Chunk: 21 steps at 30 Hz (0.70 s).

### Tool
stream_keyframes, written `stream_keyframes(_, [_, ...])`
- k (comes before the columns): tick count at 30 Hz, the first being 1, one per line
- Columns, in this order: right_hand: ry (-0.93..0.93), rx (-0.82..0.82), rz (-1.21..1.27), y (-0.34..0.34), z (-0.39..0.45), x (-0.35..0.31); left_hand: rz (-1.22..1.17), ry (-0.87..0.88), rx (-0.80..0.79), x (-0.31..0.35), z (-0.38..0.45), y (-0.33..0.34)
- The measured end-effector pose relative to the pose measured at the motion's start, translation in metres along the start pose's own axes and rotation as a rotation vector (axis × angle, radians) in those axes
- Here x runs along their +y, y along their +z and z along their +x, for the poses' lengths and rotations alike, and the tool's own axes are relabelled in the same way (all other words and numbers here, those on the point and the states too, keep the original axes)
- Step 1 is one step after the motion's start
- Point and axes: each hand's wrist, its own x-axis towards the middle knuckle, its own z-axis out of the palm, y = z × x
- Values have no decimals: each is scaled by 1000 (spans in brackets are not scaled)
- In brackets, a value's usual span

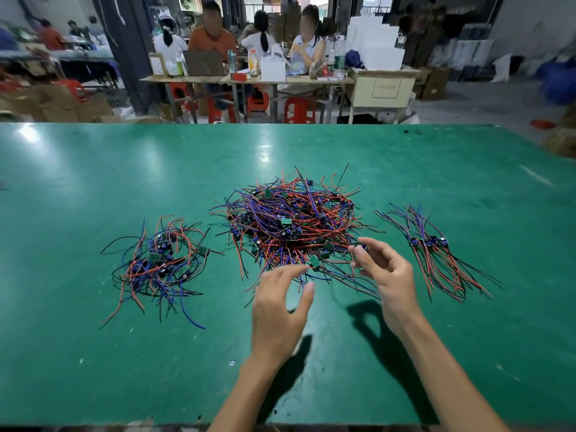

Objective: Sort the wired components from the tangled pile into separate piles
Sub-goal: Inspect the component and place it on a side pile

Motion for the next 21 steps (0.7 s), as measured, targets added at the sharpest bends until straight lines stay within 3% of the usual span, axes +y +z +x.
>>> stream_keyframes(3, [12,-109,20,11,-14,1,-65,93,-77,24,12,7])
stream_keyframes(9, [-61,-216,-49,18,-24,9,-290,-29,-152,31,19,-6])
stream_keyframes(13, [-126,-119,-333,14,-22,26,-347,-173,38,8,41,-34])
stream_keyframes(16, [-133,51,-613,5,-24,47,-94,-285,287,-28,75,-68])
stream_keyframes(18, [-94,27,-755,2,-25,55,121,-407,405,-56,91,-92])
stream_keyframes(21, [-103,-56,-989,2,-22,62,582,-666,259,-95,94,-114])
